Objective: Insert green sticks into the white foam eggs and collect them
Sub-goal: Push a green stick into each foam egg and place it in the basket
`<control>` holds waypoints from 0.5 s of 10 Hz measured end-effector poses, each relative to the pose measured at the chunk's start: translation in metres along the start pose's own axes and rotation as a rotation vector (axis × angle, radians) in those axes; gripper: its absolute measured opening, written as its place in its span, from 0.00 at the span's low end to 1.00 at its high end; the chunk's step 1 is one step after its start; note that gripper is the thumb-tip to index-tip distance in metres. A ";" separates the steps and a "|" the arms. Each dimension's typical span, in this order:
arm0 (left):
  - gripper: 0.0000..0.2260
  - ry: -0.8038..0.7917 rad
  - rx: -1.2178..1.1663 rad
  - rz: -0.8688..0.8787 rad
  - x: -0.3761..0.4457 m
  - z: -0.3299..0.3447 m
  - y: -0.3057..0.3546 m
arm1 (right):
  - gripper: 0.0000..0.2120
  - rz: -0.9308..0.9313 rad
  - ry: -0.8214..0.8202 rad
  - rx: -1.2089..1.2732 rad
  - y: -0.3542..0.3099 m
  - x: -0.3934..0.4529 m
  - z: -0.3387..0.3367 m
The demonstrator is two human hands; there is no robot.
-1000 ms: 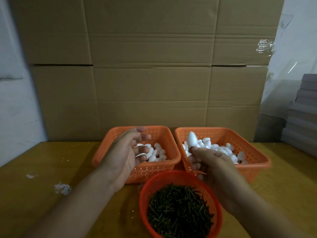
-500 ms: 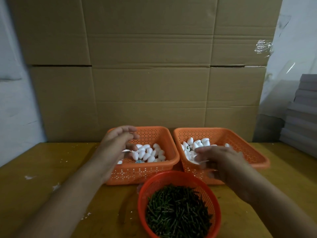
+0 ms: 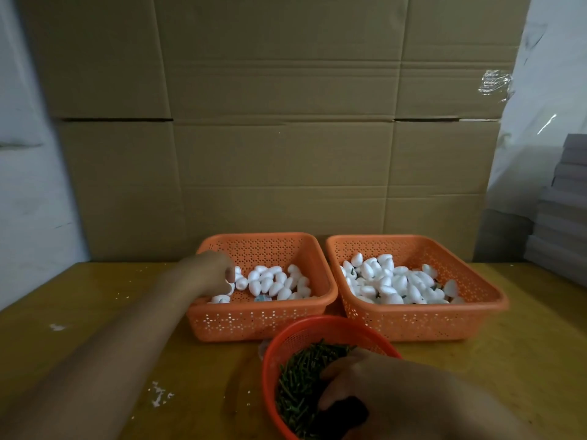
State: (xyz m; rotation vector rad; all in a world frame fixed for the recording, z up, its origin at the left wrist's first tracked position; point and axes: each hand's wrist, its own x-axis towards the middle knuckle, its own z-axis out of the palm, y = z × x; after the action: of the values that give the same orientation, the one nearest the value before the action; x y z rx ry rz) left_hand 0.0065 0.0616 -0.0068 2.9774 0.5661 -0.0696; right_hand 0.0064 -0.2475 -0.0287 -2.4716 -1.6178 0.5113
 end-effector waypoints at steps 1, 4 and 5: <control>0.06 -0.133 0.118 0.004 0.003 -0.001 0.013 | 0.18 0.004 -0.030 -0.041 0.001 0.002 0.000; 0.13 -0.263 0.178 0.055 0.010 0.004 0.022 | 0.16 -0.063 -0.022 -0.078 0.022 0.018 0.019; 0.14 -0.265 0.194 0.082 0.013 0.006 0.020 | 0.17 -0.088 0.018 -0.186 0.037 0.027 0.031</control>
State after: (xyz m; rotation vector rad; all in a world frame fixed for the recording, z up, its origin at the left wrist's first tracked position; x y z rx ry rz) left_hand 0.0263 0.0470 -0.0117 3.0975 0.4266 -0.5319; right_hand 0.0375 -0.2400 -0.0740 -2.5098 -1.8343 0.3398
